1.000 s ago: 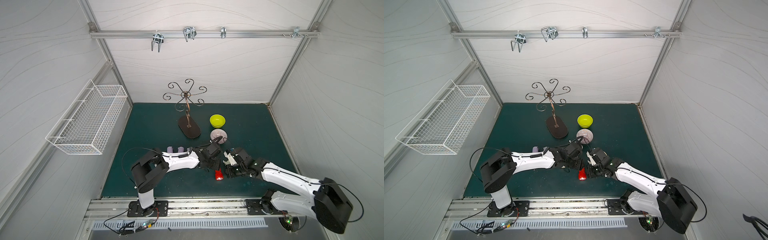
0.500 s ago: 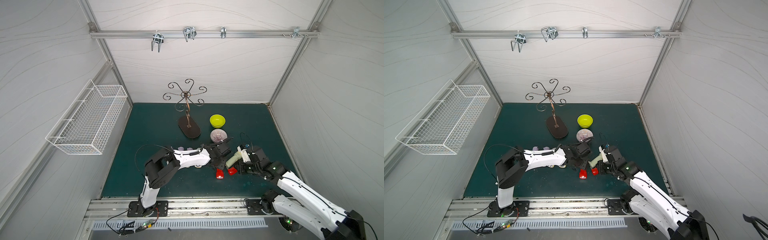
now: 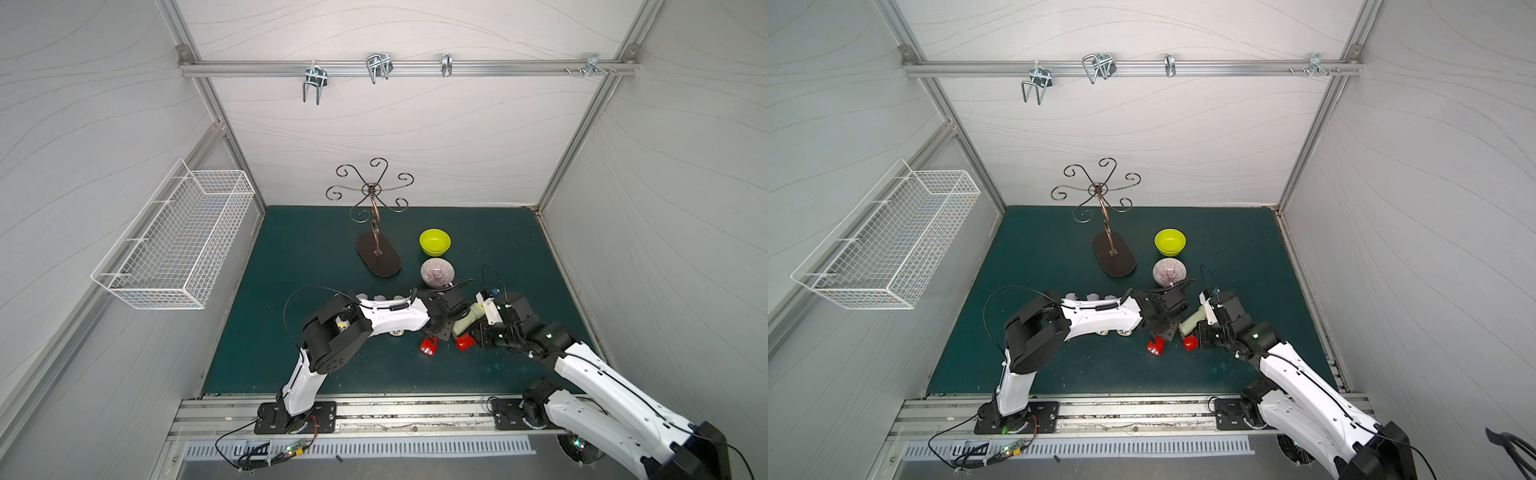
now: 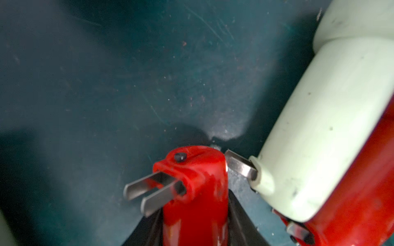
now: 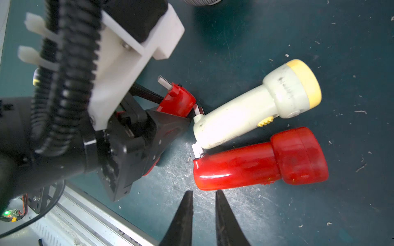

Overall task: Close the plug at the bottom of the flashlight
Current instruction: Pick up the flashlight from the center of the board.

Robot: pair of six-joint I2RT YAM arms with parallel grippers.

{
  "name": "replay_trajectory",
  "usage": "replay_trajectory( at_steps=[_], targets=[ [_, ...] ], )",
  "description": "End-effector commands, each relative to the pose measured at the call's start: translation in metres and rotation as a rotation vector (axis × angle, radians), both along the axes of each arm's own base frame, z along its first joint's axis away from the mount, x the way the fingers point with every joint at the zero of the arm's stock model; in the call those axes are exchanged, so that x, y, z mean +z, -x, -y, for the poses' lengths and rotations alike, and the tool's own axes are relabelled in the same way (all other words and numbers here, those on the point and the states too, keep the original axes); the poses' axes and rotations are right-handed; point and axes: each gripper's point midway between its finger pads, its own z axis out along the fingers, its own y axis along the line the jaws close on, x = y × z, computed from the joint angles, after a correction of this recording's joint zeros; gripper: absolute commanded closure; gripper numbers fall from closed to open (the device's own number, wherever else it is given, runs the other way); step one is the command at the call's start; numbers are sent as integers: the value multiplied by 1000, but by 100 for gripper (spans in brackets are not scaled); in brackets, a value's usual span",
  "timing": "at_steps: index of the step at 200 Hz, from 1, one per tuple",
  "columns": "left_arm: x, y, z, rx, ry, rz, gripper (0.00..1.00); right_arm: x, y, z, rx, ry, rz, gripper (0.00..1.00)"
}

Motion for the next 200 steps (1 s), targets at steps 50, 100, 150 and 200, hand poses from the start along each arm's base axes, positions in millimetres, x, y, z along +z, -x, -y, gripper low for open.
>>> replay_trajectory(
  at_steps=[50, 100, 150, 200],
  targets=[
    [70, 4, -5, -67, 166, 132, 73, 8, 1, -1, 10, -25, 11, 78],
    [127, 6, -11, -177, 304, 297, 76, 13, -2, -10, 32, -61, 12, 66],
    [167, 12, -22, -247, 493, 338, 78, 26, -14, -22, 58, -76, 26, 60],
    [210, 29, -38, -380, 727, 396, 91, 51, -29, -41, 100, -135, 62, 60]
  ],
)
